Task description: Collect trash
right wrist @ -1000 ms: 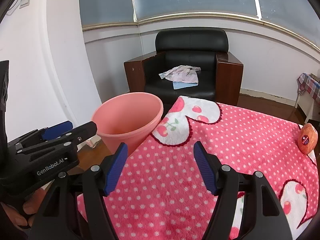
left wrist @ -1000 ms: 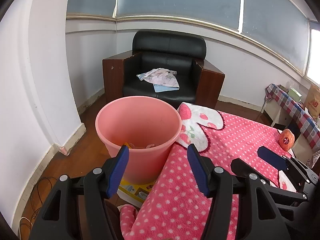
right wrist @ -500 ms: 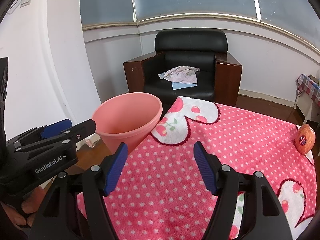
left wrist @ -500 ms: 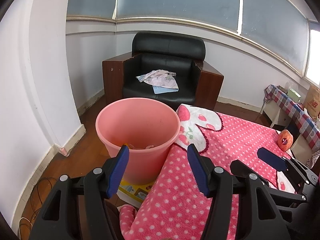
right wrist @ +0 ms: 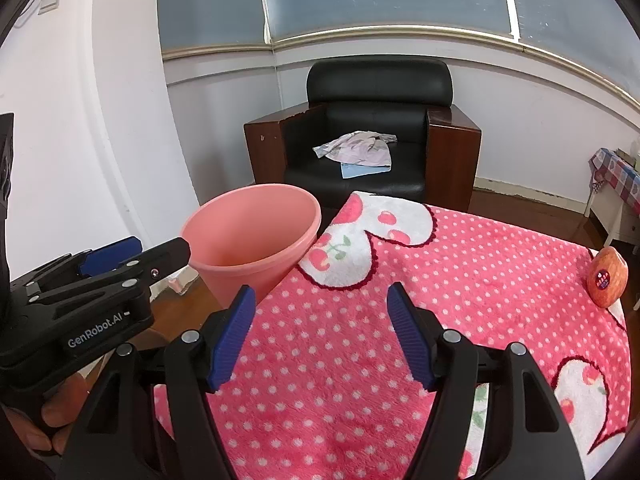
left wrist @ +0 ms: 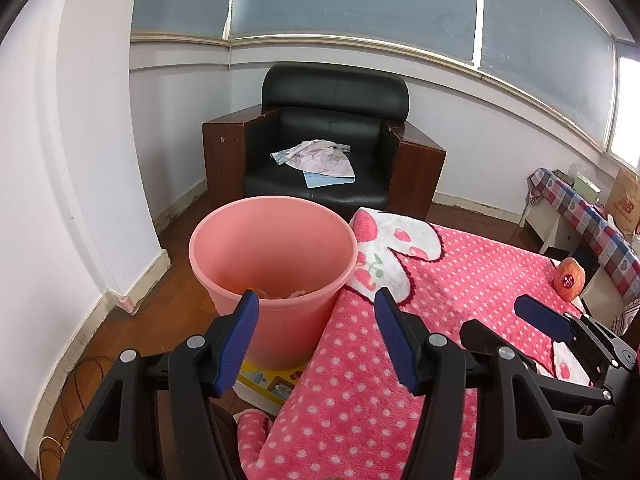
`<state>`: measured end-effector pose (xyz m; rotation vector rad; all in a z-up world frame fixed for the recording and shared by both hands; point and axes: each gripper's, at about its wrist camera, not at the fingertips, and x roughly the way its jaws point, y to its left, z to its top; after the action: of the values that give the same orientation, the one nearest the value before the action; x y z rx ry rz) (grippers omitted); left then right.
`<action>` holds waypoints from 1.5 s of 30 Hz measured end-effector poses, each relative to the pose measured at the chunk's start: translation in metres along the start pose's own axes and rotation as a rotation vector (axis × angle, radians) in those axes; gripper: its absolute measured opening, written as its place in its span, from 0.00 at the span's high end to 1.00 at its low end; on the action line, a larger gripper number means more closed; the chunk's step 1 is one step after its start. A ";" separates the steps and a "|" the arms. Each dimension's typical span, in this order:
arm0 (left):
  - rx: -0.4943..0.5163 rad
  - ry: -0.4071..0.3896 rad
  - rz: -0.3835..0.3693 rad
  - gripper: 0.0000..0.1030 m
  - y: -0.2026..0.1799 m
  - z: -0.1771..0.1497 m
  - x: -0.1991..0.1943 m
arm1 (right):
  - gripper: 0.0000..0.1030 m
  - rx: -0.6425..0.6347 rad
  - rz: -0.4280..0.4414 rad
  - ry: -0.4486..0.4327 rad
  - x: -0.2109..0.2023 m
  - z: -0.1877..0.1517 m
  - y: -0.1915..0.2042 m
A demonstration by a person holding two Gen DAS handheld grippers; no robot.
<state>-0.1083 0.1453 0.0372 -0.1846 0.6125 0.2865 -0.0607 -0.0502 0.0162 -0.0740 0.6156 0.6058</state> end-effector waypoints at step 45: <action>0.019 0.016 -0.018 0.42 -0.009 -0.008 0.007 | 0.33 0.010 -0.014 0.017 0.004 -0.009 -0.005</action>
<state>-0.1046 0.1361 0.0277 -0.1746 0.6290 0.2617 -0.0601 -0.0543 0.0058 -0.0744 0.6343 0.5888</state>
